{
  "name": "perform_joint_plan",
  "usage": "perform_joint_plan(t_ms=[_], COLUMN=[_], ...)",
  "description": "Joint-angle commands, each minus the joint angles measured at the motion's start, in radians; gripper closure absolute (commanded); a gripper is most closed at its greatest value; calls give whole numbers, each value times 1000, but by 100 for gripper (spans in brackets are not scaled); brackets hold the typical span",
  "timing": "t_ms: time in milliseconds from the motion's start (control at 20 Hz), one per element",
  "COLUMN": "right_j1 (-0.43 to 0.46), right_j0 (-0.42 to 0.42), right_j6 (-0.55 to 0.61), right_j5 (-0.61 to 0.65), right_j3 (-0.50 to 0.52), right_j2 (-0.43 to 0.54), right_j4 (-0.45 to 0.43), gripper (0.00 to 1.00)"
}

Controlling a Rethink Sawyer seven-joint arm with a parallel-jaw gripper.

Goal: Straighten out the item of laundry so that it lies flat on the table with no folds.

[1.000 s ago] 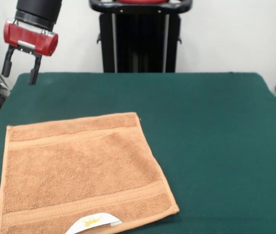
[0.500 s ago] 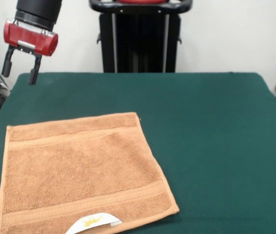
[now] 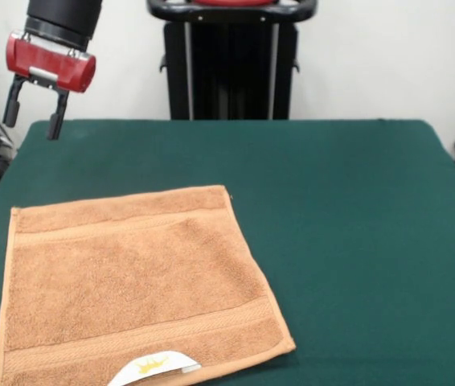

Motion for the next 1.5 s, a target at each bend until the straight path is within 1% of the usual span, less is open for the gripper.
perform_joint_plan(t_ms=[50,500,550,600,650,700,750,800,850,900,950,1000,1050,1100,1150,1200,1250,1300,1400,1500], right_j1=[-13,-14,-23,-53,-109,-184,-267,-334,-377,-400,-408,-413,-416,-418,-413,-389,-372,-359,-326,-278], right_j0=[45,45,35,6,-55,-158,-307,-461,-594,-701,-774,-823,-852,-865,-866,-881,-875,-858,-851,-873], right_j6=[127,124,122,120,117,127,150,173,173,146,105,80,81,95,104,104,121,137,127,103], right_j5=[8,12,19,38,57,67,88,118,148,177,198,202,186,156,125,99,47,-13,-50,4], right_j3=[52,52,57,77,116,177,255,328,383,420,441,452,456,456,453,450,441,431,418,408], right_j2=[43,42,53,89,164,288,483,695,884,1034,1133,1200,1241,1260,1258,1281,1273,1241,1205,1229], right_j4=[-22,-24,-31,-46,-81,-137,-198,-236,-240,-222,-192,-178,-181,-195,-209,-236,-279,-303,-302,-304], gripper=[0,0,0,0,0,0,0,0,0,0,0,0,0,0,0,0,0,0,0,0])
